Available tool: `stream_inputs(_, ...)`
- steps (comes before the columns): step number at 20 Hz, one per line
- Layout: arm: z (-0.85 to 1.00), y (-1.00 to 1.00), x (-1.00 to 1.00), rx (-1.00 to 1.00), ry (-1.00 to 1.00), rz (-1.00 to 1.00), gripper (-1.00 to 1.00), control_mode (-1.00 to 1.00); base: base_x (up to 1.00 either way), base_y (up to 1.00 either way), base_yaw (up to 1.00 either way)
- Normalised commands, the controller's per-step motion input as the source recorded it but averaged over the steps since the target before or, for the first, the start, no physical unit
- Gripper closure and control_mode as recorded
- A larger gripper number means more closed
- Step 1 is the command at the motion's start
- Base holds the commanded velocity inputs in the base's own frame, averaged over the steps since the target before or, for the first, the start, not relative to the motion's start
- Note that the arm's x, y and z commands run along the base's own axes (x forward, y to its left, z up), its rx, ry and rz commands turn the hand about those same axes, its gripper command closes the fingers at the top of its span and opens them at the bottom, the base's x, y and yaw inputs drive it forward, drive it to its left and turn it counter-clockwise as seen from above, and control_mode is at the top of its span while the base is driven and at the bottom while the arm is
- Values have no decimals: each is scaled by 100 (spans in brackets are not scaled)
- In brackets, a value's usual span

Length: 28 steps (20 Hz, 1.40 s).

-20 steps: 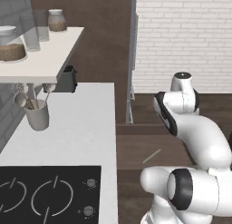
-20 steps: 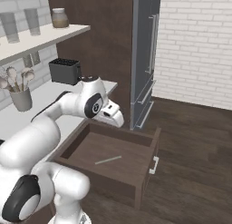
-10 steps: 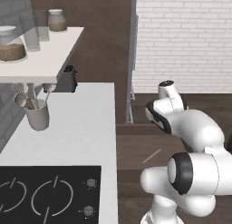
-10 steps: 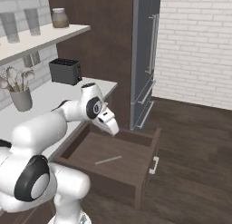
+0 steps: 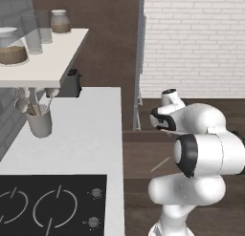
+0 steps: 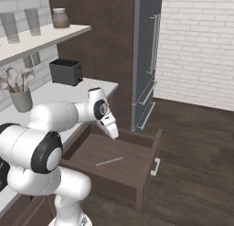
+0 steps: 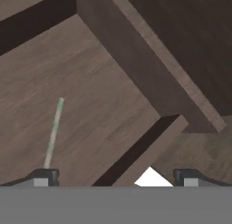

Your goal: Take a straw from the drawer in front and place it inside the glass cup on the dining counter.

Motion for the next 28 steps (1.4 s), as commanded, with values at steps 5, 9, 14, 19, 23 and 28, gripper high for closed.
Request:
stream_inputs(5,-32,2,17,0,0,-15,-100,-100,0,0,0)
stream_inputs(9,-38,0,7,2,0,-12,-100,-100,0,0,0)
stream_inputs(14,-50,0,11,9,0,-4,-100,-100,0,0,0)
stream_inputs(19,-52,0,19,11,-2,0,-100,-100,0,0,0)
stream_inputs(23,-39,0,29,2,-8,0,-100,-100,0,0,0)
stream_inputs(28,-39,0,25,0,-7,0,-100,-100,0,0,0)
